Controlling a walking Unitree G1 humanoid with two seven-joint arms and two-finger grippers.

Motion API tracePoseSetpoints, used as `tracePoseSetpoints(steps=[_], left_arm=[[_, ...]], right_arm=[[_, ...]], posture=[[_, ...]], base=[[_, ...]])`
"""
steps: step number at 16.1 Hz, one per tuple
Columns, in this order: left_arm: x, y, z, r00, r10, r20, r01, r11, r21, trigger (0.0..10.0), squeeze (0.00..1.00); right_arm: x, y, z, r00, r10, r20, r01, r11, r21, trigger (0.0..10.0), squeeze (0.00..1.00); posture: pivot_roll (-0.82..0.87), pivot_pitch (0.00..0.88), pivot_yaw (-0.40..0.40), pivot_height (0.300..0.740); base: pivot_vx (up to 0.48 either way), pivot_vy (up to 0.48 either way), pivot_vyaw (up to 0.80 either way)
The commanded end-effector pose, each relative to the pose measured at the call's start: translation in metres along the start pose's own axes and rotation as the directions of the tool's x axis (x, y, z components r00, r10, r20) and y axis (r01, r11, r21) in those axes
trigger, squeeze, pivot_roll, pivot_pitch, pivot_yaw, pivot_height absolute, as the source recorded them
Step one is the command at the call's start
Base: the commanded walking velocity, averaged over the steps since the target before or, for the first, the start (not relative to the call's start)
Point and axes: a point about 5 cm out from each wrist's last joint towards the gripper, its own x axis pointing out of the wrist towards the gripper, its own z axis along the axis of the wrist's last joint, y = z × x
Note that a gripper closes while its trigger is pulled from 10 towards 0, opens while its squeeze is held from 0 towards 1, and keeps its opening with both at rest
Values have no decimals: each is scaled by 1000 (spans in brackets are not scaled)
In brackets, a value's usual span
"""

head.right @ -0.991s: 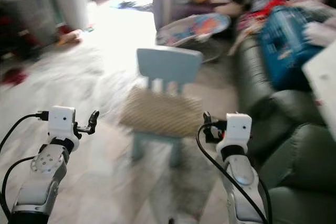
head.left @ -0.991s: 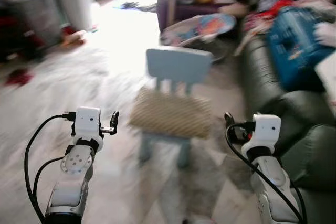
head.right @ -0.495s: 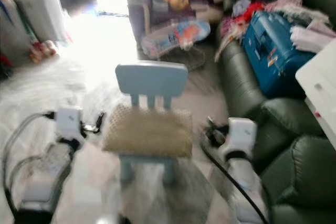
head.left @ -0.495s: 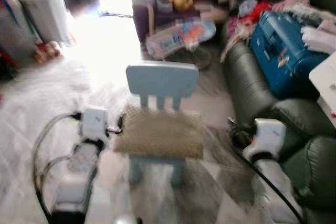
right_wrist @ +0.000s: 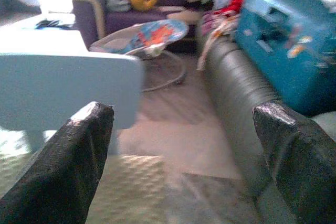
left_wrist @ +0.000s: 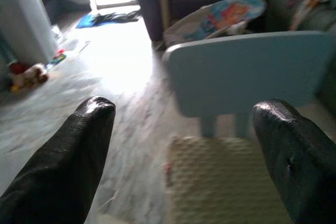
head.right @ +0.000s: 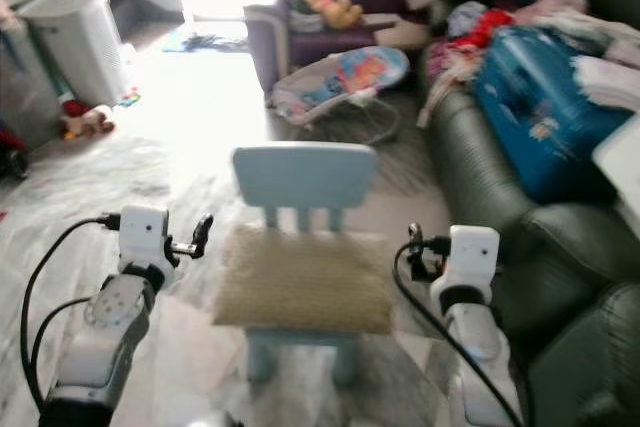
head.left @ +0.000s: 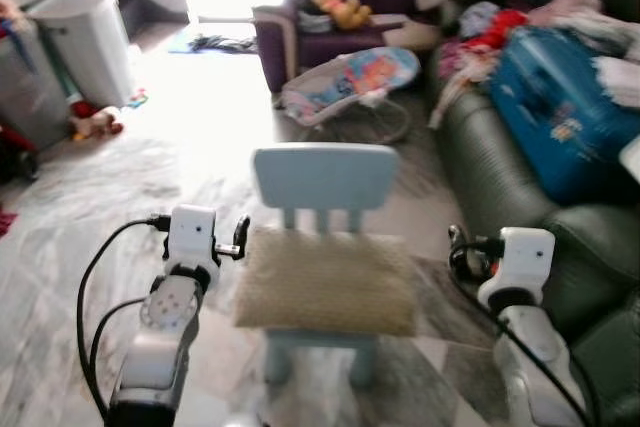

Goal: Move the pillow to the sofa

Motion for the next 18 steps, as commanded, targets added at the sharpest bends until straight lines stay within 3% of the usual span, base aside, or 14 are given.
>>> tracePoseSetpoints(steps=[1, 4, 6, 15, 18], left_arm=[[1, 0, 1, 1000, 11, -9, -11, 1000, 19, 10000, 0], [3, -4, 5, 1000, 31, 1, -31, 998, -52, 10000, 0], [3, -9, 10, 999, -6, 47, 7, 1000, -20, 10000, 0], [5, -6, 8, 1000, 0, 28, 1, 999, -38, 10000, 0], [7, -8, 10, 999, 14, 49, -10, 996, -90, 10000, 0]], right_arm=[[0, -1, -1, 1000, -7, -3, 7, 1000, -11, 10000, 0], [-1, -1, -2, 1000, -7, -11, 7, 1000, -4, 10000, 0], [0, -1, -2, 1000, -6, -9, 6, 1000, -6, 10000, 0], [6, 2, 1, 1000, 2, -21, -3, 999, -45, 10000, 0], [6, 2, 1, 1000, -2, -19, 1, 999, -42, 10000, 0]], posture=[[-15, 0, -21, 740], [-14, 0, -22, 740], [-12, 0, -23, 740], [-23, 0, -28, 740], [-27, 0, -27, 740]], base=[[300, 368, 0], [0, 0, 0], [0, 0, 0], [0, -55, 0], [0, 0, 0]])
